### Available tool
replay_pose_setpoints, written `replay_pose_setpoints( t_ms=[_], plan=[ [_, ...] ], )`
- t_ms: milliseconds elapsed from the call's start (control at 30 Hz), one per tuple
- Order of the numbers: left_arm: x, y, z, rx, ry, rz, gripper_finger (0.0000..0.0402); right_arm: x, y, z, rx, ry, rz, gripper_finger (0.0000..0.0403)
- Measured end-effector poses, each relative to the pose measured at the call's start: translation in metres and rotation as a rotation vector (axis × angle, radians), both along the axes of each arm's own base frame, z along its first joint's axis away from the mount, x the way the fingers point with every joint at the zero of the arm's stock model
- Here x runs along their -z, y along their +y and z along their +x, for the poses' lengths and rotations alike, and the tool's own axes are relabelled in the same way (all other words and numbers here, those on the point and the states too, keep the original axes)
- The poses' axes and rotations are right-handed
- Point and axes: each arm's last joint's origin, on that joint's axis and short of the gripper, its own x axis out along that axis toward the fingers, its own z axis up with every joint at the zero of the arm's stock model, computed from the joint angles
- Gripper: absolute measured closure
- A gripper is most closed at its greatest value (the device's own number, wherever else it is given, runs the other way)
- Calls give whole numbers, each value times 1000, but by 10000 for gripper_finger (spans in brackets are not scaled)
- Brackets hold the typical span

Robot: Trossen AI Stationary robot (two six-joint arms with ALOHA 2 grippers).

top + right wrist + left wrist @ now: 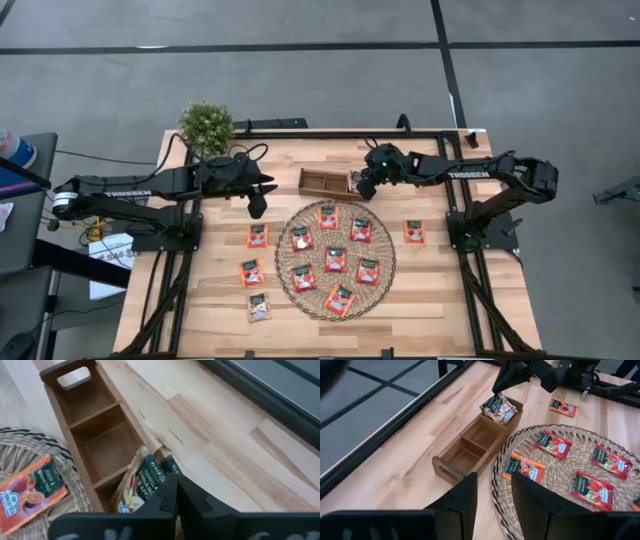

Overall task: Pick & Place Tea
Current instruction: Put the brown tea bag into the right section of the wooden organizer

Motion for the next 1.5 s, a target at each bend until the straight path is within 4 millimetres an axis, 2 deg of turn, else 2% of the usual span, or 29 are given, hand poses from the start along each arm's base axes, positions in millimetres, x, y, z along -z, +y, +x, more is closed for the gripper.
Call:
replay_pose_setpoints(
  t_ms=[833,1133,1300,1500],
  plan=[
    [-1,0,0,3,-2,8,291,6,18,-1,-50,86,51,403],
    [-1,0,0,3,-3,7,291,-16,23,-7,-59,4,11,403],
    [-1,0,0,0,-12,5,291,-28,20,-12,-29,-16,-87,403],
    [-4,0,2,-1,-44,9,291,-14,10,-8,-34,13,-28,403]
  ],
)
